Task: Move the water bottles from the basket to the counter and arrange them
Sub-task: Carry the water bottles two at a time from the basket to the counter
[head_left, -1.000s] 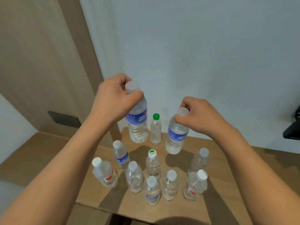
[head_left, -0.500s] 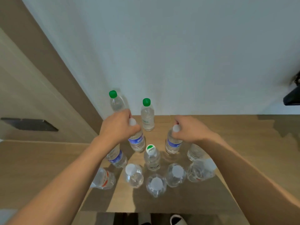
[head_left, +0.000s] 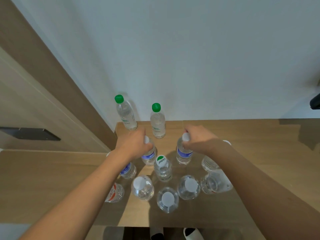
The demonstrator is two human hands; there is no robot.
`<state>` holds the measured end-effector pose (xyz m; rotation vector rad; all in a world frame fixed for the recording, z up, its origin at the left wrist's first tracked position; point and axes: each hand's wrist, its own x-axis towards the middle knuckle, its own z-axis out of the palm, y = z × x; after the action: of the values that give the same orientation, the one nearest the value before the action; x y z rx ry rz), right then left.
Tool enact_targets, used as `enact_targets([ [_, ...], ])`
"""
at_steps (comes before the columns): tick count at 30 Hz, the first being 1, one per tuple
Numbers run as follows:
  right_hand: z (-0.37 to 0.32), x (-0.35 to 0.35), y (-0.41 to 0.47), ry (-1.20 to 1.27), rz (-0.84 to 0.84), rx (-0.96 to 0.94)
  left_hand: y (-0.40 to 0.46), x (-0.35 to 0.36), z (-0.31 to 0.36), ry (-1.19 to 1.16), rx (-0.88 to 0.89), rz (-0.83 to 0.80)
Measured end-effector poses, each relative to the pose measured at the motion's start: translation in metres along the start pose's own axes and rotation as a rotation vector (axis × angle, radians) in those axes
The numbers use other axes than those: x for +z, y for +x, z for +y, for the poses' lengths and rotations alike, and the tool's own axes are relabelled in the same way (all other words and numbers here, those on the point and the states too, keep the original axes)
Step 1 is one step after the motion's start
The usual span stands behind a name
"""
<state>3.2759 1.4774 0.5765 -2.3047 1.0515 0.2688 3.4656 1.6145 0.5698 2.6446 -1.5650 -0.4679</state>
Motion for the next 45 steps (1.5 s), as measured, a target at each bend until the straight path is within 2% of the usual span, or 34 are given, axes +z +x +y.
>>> enact_targets([
  [27,0.0,0.003,-0.001,-0.015,0.002,0.051,0.002,0.0,-0.004,-0.135,-0.052,-0.081],
  [34,-0.007,0.003,-0.013,-0.106,0.046,0.037,-0.009,-0.01,-0.005,-0.112,-0.045,-0.079],
  [39,-0.021,-0.006,-0.023,-0.203,0.006,0.065,-0.032,-0.029,-0.015,-0.084,-0.007,0.079],
  [45,-0.056,-0.026,-0.029,-0.336,0.149,-0.046,-0.054,-0.053,-0.031,-0.054,-0.005,0.236],
])
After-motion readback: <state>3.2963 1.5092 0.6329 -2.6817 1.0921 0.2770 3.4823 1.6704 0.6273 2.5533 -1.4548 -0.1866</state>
